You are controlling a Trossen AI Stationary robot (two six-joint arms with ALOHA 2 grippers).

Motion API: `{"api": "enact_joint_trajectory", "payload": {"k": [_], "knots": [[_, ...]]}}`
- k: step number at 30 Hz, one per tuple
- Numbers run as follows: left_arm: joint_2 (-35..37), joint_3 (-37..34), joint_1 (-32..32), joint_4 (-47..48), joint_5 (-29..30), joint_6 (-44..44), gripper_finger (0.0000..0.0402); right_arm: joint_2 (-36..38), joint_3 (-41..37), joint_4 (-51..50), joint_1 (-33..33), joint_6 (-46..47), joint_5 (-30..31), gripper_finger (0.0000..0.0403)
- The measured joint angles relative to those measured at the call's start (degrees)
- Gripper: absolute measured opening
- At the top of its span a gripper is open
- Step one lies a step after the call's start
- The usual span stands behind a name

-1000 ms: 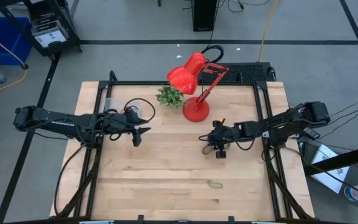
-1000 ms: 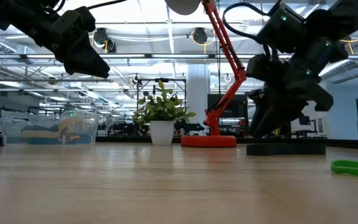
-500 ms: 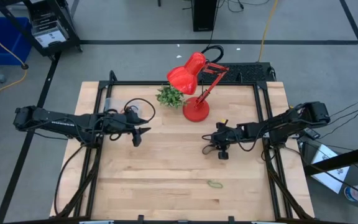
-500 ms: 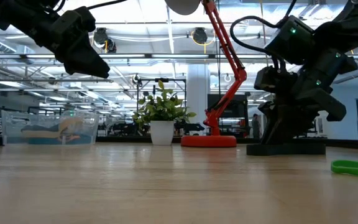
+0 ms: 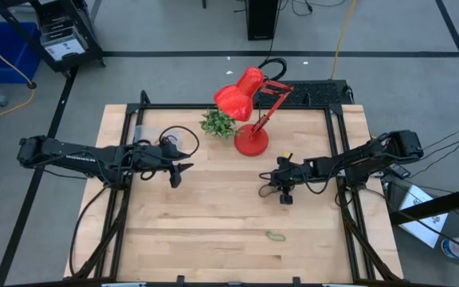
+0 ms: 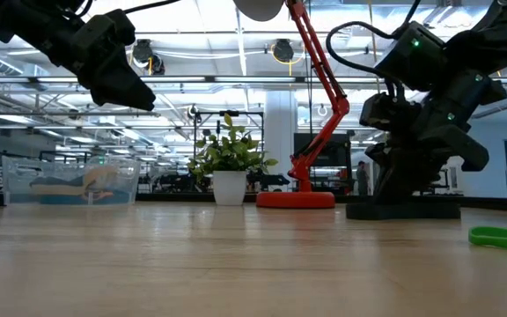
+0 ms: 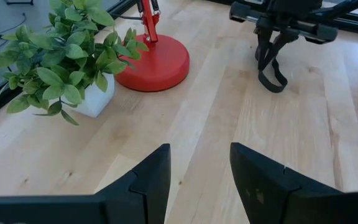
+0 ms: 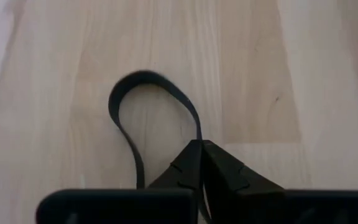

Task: Pick and place rubber bands into bin
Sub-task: Put the black rubber band into the transparent bin

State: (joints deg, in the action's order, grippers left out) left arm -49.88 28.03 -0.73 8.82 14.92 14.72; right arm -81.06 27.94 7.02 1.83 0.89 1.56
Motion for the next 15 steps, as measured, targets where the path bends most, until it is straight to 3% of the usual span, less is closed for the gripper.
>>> {"api": "enact_joint_trajectory", "payload": {"k": [9,15], "knots": [[0.01,0.00,0.00,-0.02,0.02,0.58,0.0173,0.03,2.20,9.56,0.00,-3.06,0.02,0.0001],[-0.55,-0.02,-0.54,-3.43,-1.01,-6.07,0.0166,0.04,8.19,9.99,0.00,-8.44,-0.10,0.0001]]}}
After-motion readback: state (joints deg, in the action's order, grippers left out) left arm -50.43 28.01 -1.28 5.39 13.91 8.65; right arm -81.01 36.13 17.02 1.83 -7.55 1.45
